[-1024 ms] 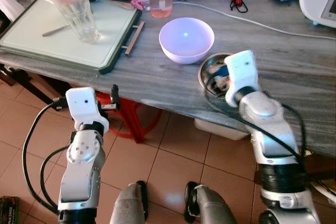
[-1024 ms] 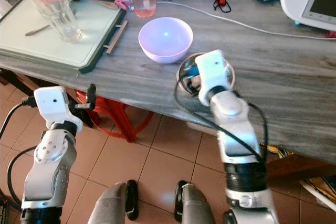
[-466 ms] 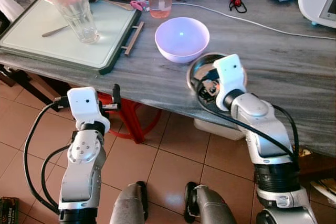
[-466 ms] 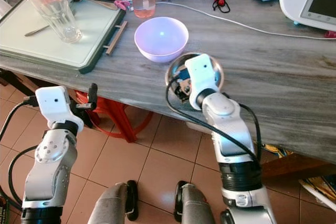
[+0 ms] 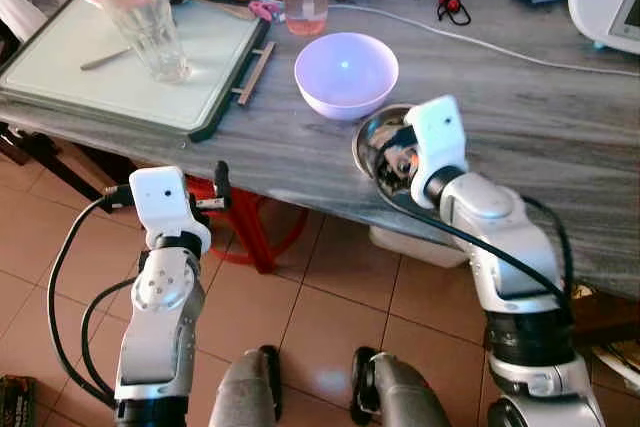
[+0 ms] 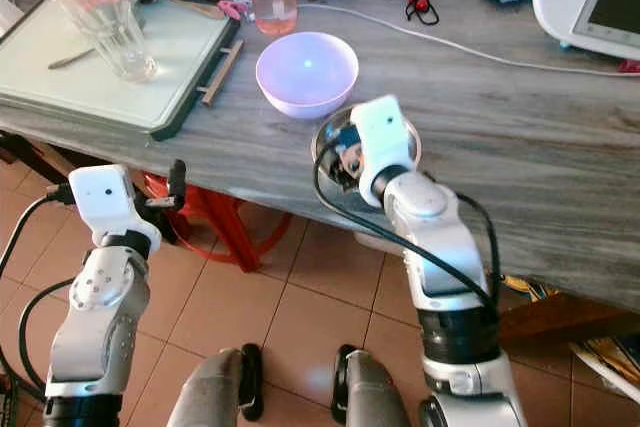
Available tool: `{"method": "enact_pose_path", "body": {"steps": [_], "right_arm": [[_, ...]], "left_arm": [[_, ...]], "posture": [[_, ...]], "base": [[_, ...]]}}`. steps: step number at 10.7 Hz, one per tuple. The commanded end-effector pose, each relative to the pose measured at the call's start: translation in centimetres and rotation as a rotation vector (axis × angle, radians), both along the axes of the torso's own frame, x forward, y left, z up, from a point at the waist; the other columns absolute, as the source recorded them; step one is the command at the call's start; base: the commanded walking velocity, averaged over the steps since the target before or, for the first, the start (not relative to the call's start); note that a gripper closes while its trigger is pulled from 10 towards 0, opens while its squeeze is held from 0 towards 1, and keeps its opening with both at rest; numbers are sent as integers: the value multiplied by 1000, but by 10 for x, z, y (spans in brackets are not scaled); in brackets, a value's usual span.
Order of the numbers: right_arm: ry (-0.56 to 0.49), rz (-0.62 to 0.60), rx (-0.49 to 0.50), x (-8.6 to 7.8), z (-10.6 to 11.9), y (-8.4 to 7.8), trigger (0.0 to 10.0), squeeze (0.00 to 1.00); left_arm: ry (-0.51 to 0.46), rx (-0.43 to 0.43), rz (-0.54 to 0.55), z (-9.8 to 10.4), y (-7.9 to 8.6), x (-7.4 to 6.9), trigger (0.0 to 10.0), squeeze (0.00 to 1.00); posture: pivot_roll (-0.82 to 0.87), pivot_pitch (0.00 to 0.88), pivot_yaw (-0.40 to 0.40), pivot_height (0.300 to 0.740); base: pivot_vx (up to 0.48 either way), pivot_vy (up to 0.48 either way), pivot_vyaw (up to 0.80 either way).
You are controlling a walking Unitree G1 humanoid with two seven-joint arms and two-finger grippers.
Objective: Setting the table
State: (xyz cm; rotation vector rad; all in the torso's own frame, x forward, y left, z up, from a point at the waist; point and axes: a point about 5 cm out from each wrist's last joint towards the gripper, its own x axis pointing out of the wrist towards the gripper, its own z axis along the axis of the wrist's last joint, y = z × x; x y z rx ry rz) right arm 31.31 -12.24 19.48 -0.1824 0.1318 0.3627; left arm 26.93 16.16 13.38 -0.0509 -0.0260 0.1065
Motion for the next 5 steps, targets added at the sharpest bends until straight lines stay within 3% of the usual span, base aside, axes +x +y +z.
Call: {"method": "enact_pose_path", "body": {"steps": [1,3,5], "right_arm": [[-40,-8,22,-4,4,0,10000,0],[-199,-86,59,-15,11,-10,10000,0],[-256,-99,82,-24,9,-11,10000,0]], "left_arm": [[26,7,20,-6,3,-4,10000,0],[20,-1,25,-5,4,-7,10000,0],[24,-2,24,-6,3,-7,10000,0]], "posture": [[28,185,47,740],[31,175,49,740],[31,182,50,740]], "base": [[0,0,0],[0,0,0],[0,0,0]]}}
